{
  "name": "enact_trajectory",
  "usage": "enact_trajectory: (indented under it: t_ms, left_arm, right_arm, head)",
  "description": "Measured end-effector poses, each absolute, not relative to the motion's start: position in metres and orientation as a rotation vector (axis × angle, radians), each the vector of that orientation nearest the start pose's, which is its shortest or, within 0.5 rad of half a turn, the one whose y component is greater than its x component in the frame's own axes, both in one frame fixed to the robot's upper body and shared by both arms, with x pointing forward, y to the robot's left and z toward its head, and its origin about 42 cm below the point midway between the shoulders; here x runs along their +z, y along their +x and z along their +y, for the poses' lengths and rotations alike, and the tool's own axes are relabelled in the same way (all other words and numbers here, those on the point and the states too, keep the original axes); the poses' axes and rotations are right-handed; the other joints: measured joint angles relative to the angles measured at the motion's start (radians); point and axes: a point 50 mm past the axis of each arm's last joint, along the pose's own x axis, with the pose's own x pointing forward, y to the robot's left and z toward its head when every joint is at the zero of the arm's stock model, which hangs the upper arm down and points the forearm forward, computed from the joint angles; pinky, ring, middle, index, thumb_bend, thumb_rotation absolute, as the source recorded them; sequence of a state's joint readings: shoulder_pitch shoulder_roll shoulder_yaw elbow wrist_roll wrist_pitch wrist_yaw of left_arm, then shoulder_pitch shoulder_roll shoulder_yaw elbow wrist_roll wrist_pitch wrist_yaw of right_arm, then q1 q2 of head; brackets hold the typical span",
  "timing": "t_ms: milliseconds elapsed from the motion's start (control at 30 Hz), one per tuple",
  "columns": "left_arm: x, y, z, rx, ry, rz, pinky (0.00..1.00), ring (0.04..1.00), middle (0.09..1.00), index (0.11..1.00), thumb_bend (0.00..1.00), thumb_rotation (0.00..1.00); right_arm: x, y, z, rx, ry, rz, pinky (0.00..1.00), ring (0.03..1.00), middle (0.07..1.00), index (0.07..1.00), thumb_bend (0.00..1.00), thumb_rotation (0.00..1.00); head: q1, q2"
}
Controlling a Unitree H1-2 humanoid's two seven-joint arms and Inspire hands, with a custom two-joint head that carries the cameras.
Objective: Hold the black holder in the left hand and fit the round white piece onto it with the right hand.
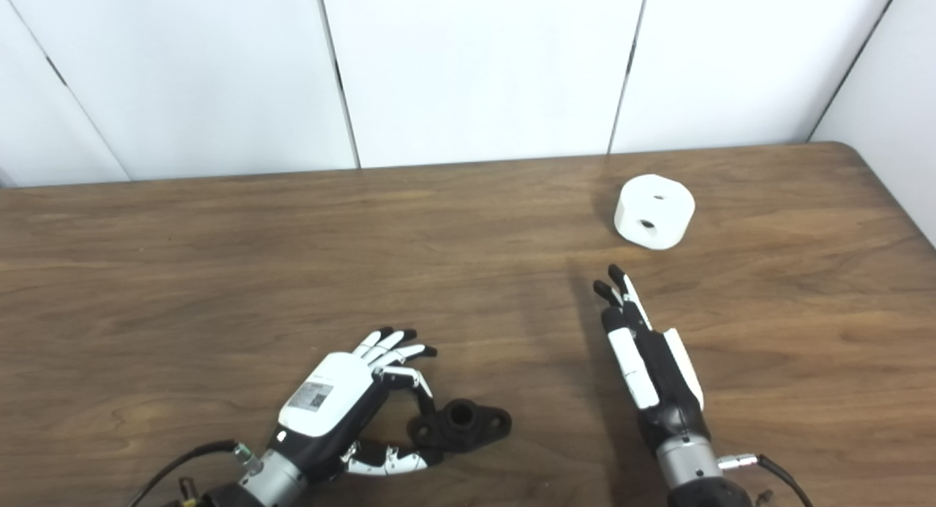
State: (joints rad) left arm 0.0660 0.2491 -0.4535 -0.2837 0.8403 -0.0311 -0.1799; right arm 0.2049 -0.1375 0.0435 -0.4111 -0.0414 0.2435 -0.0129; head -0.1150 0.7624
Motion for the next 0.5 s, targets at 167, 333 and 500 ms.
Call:
enact_trajectory:
  t_ms: [167, 333, 500]
  left_arm:
    - [0.1235, 0.2254, 0.1558, -0.538, 0.919, -0.216, 1.0, 0.996, 0.904, 0.489, 0.51, 0.06]
    - [0.1212, 0.2263, 0.1558, -0.533, 0.889, -0.206, 1.0, 0.997, 0.903, 0.489, 0.5, 0.06]
    - [0.1191, 0.2261, 0.1562, -0.526, 0.878, -0.209, 1.0, 0.991, 0.9, 0.489, 0.5, 0.06]
  right_arm:
    - [0.1437, 0.2145, -0.2445, -0.005, -0.172, 0.035, 1.0, 1.0, 0.946, 0.989, 0.68, 1.0]
    - [0.1437, 0.2147, -0.244, -0.005, -0.182, 0.035, 1.0, 1.0, 0.946, 0.989, 0.69, 1.0]
    - [0.1437, 0.2147, -0.2438, -0.005, -0.181, 0.035, 1.0, 1.0, 0.948, 0.991, 0.68, 1.0]
  head:
    - [0.002, 0.002]
    - [0.002, 0.002]
    - [-0.009, 0.003]
